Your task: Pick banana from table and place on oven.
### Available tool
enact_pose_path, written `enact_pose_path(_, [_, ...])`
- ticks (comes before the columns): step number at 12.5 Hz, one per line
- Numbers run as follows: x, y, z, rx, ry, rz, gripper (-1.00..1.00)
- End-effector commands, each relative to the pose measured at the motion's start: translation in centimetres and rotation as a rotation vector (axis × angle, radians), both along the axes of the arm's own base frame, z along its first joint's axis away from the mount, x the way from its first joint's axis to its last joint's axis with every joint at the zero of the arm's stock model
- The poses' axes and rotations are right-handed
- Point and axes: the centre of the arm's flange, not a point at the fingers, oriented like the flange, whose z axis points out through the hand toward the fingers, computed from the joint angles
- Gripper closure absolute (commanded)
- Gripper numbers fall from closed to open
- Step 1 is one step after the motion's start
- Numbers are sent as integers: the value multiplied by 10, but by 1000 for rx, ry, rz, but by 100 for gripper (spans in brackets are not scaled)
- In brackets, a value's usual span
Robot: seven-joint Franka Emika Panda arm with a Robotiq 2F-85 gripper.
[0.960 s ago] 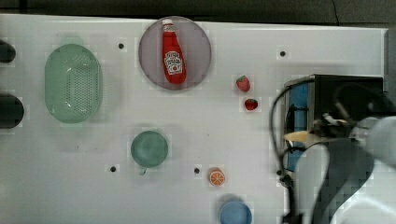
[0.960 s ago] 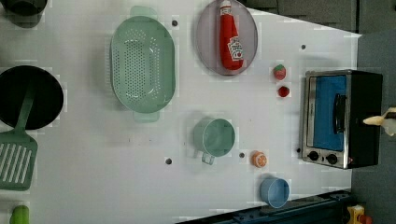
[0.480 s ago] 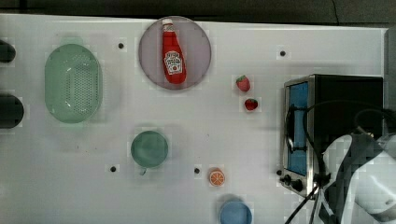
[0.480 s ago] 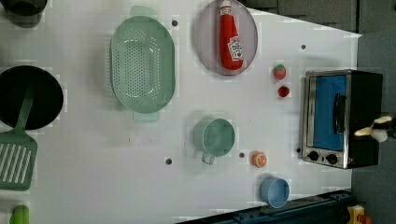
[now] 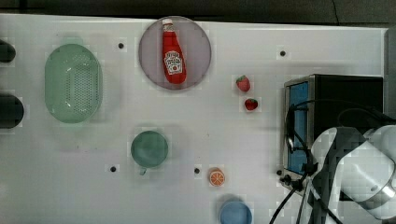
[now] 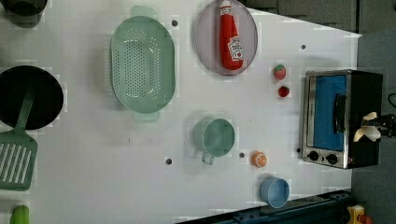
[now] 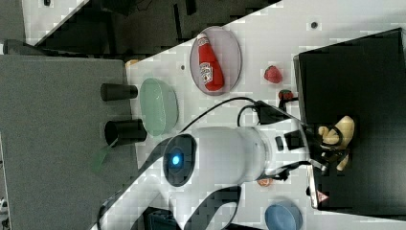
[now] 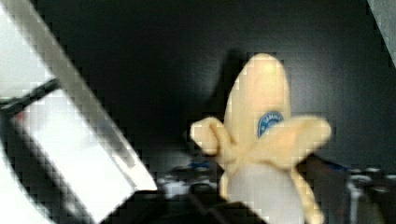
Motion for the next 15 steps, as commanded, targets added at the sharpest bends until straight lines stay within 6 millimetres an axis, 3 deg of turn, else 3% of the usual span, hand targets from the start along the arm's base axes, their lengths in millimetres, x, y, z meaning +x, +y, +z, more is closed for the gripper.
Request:
enact_pose_path(1, [13, -5, 50, -40, -76, 66, -86])
enact_pose_path(2, [17, -5, 58, -48, -86, 71, -99])
enact_pose_path(5, [29, 3, 104, -51, -126, 92, -100])
enact_pose_path(8, [35, 38, 162, 24, -110, 122, -100])
enact_pose_path(11, [45, 95, 216, 69, -153, 43, -100])
enact_pose_path(15, [55, 203, 241, 104, -118, -208, -100])
